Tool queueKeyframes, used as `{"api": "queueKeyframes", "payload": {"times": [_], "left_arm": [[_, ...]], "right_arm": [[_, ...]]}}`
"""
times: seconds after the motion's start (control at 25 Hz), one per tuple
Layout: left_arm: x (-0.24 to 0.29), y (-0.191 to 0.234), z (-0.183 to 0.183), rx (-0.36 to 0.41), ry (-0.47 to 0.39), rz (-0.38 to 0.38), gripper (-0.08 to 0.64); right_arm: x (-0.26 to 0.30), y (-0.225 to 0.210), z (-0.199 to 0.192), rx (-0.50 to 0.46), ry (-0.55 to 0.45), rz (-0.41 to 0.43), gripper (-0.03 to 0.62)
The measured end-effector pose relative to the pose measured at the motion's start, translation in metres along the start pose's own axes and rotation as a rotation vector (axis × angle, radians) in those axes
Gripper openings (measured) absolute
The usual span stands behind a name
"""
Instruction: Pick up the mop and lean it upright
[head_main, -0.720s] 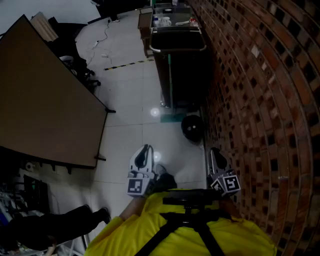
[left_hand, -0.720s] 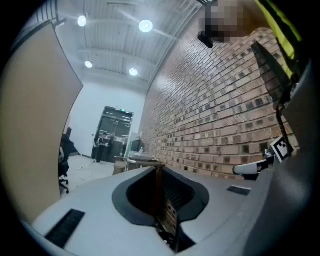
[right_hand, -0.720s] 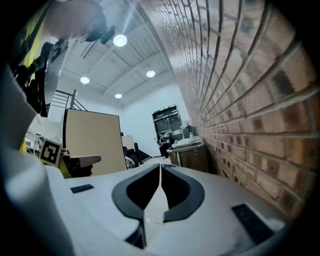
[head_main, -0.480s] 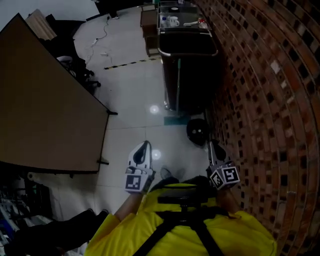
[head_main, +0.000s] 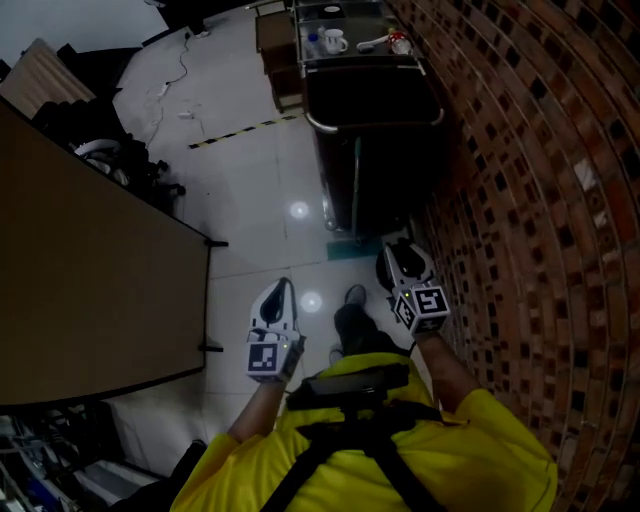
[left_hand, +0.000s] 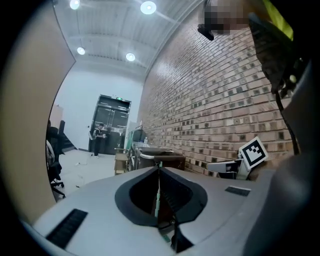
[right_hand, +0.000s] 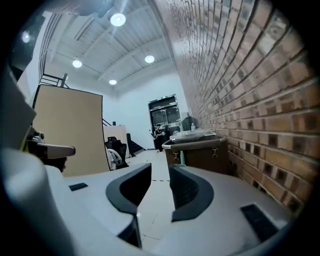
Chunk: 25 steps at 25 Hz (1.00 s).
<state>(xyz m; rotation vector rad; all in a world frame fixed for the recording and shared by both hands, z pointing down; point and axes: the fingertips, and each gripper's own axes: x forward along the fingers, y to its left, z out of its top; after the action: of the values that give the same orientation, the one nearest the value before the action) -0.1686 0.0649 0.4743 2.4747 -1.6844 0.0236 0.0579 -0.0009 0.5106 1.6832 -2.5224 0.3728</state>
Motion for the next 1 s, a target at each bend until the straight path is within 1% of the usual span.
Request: {"api": "queueKeyframes", "payload": {"times": [0.08,0.2,0.28,0.36,0.4,0.44,0.56,0.68,0.76,0.88,1.0], "left_arm": [[0.029,0.019,-0.002,-0.006,0.012,0.006,0.000],[0.073,0.051,-0.003,0.016,0.036,0.020,0.000],[0.103,0.069,-0.005,0.018,0.058,0.031,0.000],[0.135,0.084,-0.007,0.005,0.074,0.034,0.000],[0.149,0.090,-0.007,0.001,0.081,0.033,0.000],[0.161,0.096,-0.006,-0.003,0.088,0.030,0.000],[0.180,0.108,0.002,-0.006,0.088,0.012,0.000],[0.195,0.117,0.000,-0.010,0.104,-0.007,0.000],[0.203,0.120,-0.004,-0.008,0.125,-0.028,0.000],[0.214,0.124,-0.005,0.006,0.143,-0.057,0.000],[0.226,0.127,-0.002,-0.007,0.152,-0.053,0.000]], "right_arm": [[0.053,-0.017,-0.005,0.001,0.005,-0.010,0.120],[0.141,-0.049,-0.009,0.002,0.007,-0.027,0.137],[0.202,-0.074,-0.013,-0.017,0.007,-0.039,0.137],[0.262,-0.100,-0.018,-0.053,0.016,-0.055,0.138],[0.287,-0.111,-0.023,-0.065,0.029,-0.063,0.157],[0.307,-0.118,-0.027,-0.064,0.045,-0.070,0.160],[0.340,-0.126,-0.038,-0.056,0.080,-0.092,0.160],[0.359,-0.128,-0.043,-0.068,0.095,-0.107,0.159],[0.364,-0.128,-0.043,-0.073,0.094,-0.131,0.110],[0.369,-0.125,-0.045,-0.074,0.097,-0.149,0.115],[0.366,-0.122,-0.047,-0.078,0.102,-0.157,0.109]]}}
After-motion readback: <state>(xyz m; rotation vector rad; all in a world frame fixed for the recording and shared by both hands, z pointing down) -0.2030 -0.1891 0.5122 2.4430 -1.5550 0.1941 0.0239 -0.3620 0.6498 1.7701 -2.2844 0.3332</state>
